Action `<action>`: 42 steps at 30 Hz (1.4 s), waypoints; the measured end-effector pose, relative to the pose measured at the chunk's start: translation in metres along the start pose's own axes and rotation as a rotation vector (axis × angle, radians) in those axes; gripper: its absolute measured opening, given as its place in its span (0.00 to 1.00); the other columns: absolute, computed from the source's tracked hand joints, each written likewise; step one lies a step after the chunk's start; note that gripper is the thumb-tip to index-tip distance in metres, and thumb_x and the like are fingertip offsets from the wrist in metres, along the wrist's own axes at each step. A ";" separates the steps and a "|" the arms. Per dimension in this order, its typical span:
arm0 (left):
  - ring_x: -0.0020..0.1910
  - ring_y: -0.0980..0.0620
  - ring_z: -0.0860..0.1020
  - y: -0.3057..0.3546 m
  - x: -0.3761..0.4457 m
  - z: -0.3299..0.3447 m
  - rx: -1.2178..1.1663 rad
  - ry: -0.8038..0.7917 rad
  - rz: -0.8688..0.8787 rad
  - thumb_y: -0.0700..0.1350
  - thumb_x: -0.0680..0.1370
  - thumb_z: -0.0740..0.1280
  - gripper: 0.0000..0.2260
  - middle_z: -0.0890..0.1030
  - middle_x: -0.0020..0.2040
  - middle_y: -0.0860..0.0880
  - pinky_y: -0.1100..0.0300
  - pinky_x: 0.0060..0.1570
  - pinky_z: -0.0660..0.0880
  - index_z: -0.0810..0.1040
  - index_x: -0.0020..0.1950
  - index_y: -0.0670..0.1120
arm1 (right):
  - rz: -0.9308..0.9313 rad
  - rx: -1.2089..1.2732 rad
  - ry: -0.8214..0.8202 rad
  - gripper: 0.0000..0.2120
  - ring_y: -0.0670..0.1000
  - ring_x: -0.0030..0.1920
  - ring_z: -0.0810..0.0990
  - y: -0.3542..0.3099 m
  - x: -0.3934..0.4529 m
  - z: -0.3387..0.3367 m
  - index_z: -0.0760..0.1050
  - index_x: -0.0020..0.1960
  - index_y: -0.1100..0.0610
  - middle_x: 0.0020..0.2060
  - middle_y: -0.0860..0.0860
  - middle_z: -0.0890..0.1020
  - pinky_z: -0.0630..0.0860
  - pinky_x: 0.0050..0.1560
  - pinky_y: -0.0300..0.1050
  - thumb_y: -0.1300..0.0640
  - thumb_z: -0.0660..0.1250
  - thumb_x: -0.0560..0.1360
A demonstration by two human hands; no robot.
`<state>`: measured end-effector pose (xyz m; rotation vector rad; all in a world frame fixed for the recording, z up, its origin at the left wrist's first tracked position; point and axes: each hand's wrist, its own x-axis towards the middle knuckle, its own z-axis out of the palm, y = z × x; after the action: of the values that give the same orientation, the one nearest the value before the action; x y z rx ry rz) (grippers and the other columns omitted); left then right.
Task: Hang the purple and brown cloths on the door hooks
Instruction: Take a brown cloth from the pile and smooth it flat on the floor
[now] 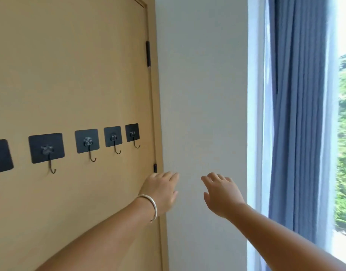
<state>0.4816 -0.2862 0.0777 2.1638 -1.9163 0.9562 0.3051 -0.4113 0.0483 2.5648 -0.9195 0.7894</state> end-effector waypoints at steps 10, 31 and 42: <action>0.65 0.49 0.72 0.131 0.068 0.012 -0.277 0.089 0.364 0.53 0.80 0.56 0.25 0.71 0.69 0.50 0.55 0.61 0.66 0.59 0.76 0.47 | 0.462 -0.299 -0.111 0.14 0.54 0.58 0.74 0.087 -0.121 -0.077 0.69 0.61 0.52 0.56 0.50 0.75 0.70 0.58 0.48 0.51 0.58 0.76; 0.64 0.48 0.73 0.571 -0.048 -0.244 -0.779 0.421 1.197 0.57 0.80 0.57 0.26 0.72 0.68 0.49 0.53 0.63 0.70 0.60 0.75 0.47 | 1.361 -0.895 -0.155 0.17 0.53 0.59 0.73 0.107 -0.546 -0.390 0.70 0.64 0.52 0.59 0.51 0.75 0.69 0.59 0.49 0.51 0.60 0.76; 0.65 0.49 0.73 0.717 -0.155 -0.365 -0.950 0.517 1.400 0.61 0.80 0.52 0.26 0.73 0.68 0.49 0.49 0.65 0.69 0.59 0.75 0.51 | 1.636 -1.102 -0.166 0.23 0.55 0.63 0.71 0.073 -0.700 -0.509 0.64 0.71 0.53 0.66 0.52 0.71 0.69 0.61 0.50 0.49 0.58 0.78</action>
<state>-0.3230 -0.1302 0.0574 -0.0703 -2.5590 0.3437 -0.3936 0.1043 0.0511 0.5819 -2.4901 0.1180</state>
